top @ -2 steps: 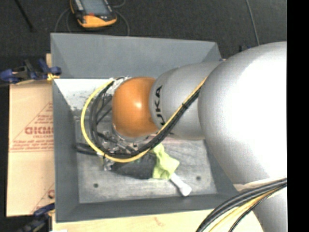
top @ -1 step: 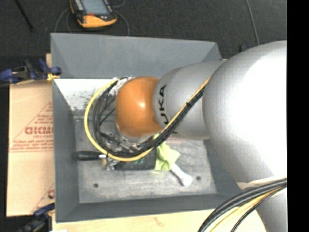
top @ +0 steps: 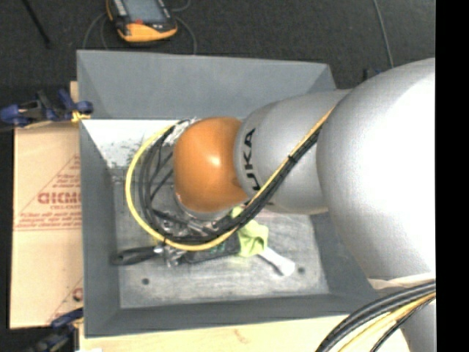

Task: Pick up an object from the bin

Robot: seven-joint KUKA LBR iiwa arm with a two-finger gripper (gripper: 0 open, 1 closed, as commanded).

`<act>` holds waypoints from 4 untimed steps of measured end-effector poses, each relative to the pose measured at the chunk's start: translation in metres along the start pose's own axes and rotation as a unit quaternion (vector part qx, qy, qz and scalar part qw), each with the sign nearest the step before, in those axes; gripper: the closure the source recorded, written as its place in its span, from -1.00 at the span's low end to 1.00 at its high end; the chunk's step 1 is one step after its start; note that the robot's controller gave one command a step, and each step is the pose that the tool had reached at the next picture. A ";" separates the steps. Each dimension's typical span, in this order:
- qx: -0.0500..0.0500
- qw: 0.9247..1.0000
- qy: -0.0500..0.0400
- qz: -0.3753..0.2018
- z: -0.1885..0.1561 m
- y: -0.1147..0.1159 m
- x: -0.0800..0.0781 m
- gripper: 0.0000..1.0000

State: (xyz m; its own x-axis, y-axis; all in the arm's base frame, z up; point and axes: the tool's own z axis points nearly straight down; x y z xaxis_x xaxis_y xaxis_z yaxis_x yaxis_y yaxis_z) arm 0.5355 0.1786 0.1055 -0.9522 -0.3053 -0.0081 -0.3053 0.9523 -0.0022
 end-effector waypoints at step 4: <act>-0.001 1.000 0.003 -0.004 -0.113 0.040 0.014 1.00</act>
Offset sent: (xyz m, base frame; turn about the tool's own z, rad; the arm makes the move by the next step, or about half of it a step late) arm -0.0350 0.0228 0.1176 0.0316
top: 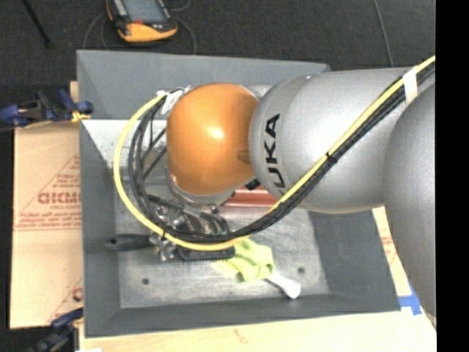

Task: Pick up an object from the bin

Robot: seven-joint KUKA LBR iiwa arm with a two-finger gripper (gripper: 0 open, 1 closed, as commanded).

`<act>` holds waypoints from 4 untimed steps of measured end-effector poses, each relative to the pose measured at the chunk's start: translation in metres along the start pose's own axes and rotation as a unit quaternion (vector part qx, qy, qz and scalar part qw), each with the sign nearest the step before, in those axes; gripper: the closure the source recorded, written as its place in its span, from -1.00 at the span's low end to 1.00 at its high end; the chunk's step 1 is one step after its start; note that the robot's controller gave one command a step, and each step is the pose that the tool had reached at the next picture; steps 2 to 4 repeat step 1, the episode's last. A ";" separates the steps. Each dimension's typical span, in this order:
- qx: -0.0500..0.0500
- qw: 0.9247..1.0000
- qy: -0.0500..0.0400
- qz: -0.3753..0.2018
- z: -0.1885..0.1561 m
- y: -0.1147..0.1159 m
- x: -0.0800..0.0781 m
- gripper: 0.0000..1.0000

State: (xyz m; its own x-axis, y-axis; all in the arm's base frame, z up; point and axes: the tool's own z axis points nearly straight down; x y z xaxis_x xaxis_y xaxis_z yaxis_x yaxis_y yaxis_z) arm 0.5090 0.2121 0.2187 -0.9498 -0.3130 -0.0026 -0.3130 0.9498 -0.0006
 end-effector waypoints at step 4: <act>-0.001 1.000 0.001 0.016 0.000 -0.010 0.001 1.00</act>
Offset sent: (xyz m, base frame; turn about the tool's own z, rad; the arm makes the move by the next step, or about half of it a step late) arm 0.0115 0.0076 -0.0211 0.0925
